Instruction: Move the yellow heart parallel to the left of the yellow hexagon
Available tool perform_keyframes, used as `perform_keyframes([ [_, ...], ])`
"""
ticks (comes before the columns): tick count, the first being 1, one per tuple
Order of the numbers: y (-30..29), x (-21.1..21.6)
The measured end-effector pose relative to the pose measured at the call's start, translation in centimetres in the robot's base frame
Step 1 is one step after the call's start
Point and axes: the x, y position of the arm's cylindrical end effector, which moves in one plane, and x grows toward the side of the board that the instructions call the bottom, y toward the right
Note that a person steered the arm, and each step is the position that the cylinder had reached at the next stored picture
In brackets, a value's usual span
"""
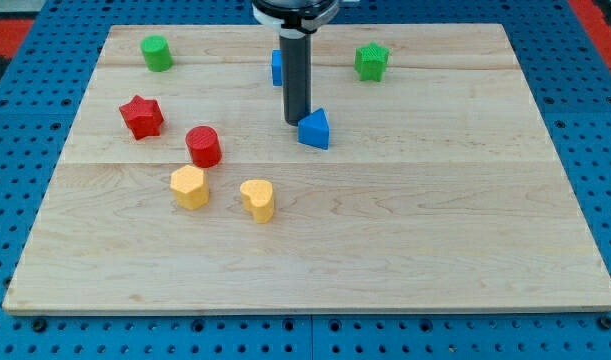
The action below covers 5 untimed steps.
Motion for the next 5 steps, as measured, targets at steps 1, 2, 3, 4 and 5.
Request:
perform_keyframes([
  [1,0.1,0.0],
  [2,0.1,0.0],
  [3,0.1,0.0],
  [4,-0.5,0.0],
  [5,-5.8,0.0],
])
